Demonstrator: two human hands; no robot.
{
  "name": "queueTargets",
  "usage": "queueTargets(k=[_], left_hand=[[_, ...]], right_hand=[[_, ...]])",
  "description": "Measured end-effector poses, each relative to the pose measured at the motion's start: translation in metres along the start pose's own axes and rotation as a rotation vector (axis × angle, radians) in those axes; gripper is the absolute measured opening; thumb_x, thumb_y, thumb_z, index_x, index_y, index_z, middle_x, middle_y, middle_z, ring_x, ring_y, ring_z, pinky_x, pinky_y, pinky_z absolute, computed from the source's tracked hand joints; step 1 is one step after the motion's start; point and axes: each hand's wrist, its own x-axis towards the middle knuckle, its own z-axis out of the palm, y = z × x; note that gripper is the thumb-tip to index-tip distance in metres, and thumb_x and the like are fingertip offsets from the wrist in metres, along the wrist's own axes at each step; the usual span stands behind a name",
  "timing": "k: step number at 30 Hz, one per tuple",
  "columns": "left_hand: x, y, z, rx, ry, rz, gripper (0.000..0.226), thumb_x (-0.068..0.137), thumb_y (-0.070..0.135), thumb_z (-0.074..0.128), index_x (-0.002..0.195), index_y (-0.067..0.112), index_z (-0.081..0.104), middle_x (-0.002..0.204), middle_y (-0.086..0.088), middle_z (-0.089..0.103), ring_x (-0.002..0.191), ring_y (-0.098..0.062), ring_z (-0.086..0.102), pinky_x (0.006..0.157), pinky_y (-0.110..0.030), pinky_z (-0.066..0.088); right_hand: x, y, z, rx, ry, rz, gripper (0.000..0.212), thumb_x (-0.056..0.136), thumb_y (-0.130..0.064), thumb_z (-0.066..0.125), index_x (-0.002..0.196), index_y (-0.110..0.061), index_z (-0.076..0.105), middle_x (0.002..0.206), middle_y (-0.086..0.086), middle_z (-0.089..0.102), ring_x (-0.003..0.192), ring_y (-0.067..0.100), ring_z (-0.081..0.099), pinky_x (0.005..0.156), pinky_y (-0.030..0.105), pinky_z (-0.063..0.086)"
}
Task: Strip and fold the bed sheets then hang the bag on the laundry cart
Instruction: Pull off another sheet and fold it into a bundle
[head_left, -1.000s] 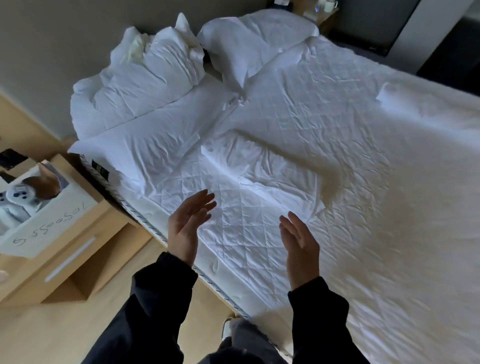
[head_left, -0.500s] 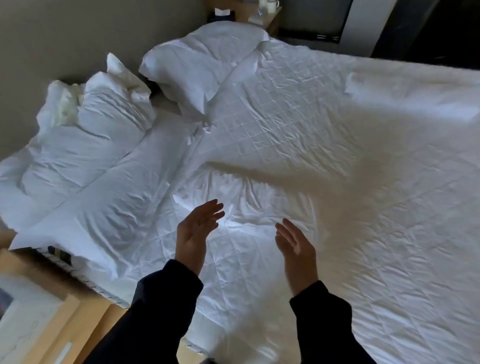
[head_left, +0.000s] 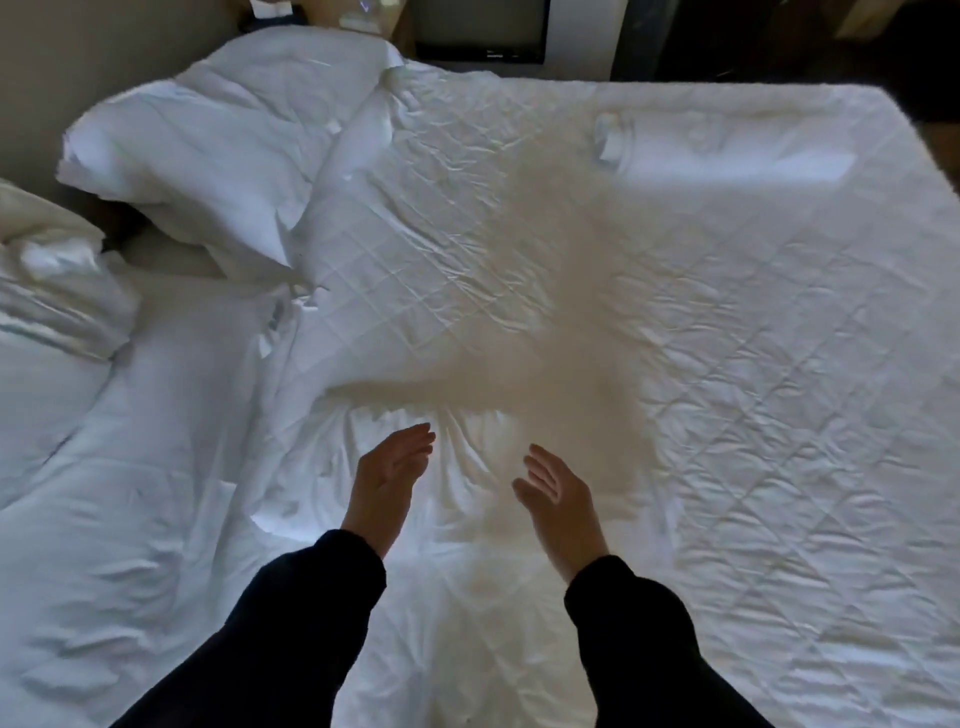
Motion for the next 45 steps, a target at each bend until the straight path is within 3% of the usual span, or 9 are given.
queueTargets(k=[6,9,12,19,26,32,36,39,45], left_hand=[[0.103,-0.08,-0.011,0.651,-0.192,-0.009,0.037,0.093,0.026,0.059,0.129,0.03,0.053,0.14,0.002,0.05,0.133,-0.018,0.042,0.112,-0.034,0.029],[0.136,-0.106,-0.008,1.003,-0.324,0.075,0.072,0.082,0.065,0.037,0.145,0.03,0.036,0.156,0.002,0.025,0.145,-0.017,0.019,0.116,-0.035,0.012],[0.167,-0.128,-0.011,1.215,-0.442,0.056,0.081,0.082,0.072,0.037,0.151,0.036,0.016,0.161,0.002,0.006,0.148,-0.018,0.001,0.118,-0.041,-0.001],[0.211,-0.132,-0.018,1.427,-0.556,-0.075,0.113,0.061,0.086,0.052,0.15,0.039,0.001,0.153,0.003,0.029,0.14,-0.026,0.025,0.115,-0.053,0.009],[0.195,-0.112,-0.015,1.476,-0.61,-0.005,0.115,0.052,0.086,0.057,0.147,0.041,0.01,0.128,0.001,0.043,0.116,-0.024,0.045,0.101,-0.039,0.032],[0.176,-0.075,-0.016,1.404,-0.838,-0.11,0.097,0.045,0.08,0.066,0.129,0.049,0.031,0.111,0.009,0.042,0.111,-0.023,0.045,0.099,-0.041,0.038],[0.139,-0.067,-0.017,1.338,-0.827,0.001,0.093,0.048,0.074,0.069,0.127,0.038,0.035,0.132,0.009,0.042,0.122,-0.02,0.046,0.105,-0.042,0.033],[0.1,-0.061,-0.018,1.409,-0.755,0.127,0.089,0.053,0.072,0.069,0.127,0.033,0.036,0.107,0.012,0.057,0.097,-0.014,0.058,0.084,-0.03,0.041],[0.01,-0.063,-0.028,1.594,-0.571,0.312,0.087,0.057,0.066,0.074,0.13,0.034,0.041,0.107,0.003,0.061,0.092,-0.021,0.063,0.085,-0.037,0.043]], right_hand=[[0.107,0.05,0.013,-0.593,-0.109,-0.069,0.065,0.09,-0.023,0.06,0.147,-0.018,0.032,0.155,0.004,0.029,0.143,0.015,0.026,0.113,0.024,0.019],[0.152,0.065,0.012,-0.967,-0.22,-0.128,0.072,0.092,-0.032,0.054,0.152,-0.024,0.016,0.161,0.007,-0.003,0.148,0.02,-0.001,0.117,0.032,0.003],[0.189,0.071,0.011,-1.191,-0.289,-0.145,0.076,0.092,-0.04,0.053,0.152,-0.025,0.009,0.161,0.008,-0.003,0.147,0.026,-0.004,0.117,0.042,-0.001],[0.236,0.071,0.007,-1.215,-0.392,-0.063,0.104,0.062,-0.065,0.069,0.147,-0.027,0.022,0.137,0.002,0.042,0.13,0.027,0.037,0.112,0.047,0.021],[0.217,0.045,0.021,-1.416,-0.454,-0.127,0.087,0.055,-0.062,0.076,0.125,-0.022,0.043,0.106,0.0,0.059,0.103,0.025,0.055,0.087,0.04,0.029],[0.177,0.025,0.014,-1.273,-0.565,-0.04,0.073,0.061,-0.049,0.076,0.122,-0.023,0.045,0.104,0.001,0.052,0.098,0.026,0.053,0.09,0.04,0.041],[0.135,0.018,0.015,-1.267,-0.554,-0.006,0.066,0.068,-0.038,0.076,0.118,-0.015,0.039,0.08,-0.002,0.053,0.071,0.023,0.056,0.062,0.032,0.043],[0.093,0.024,0.017,-1.339,-0.462,-0.132,0.064,0.075,-0.038,0.069,0.121,-0.011,0.034,0.08,0.0,0.057,0.071,0.027,0.057,0.069,0.034,0.039],[-0.008,0.054,0.026,-1.335,-0.255,-0.181,0.049,0.085,-0.03,0.061,0.124,-0.014,0.037,0.111,0.006,0.059,0.104,0.03,0.055,0.093,0.043,0.034]])
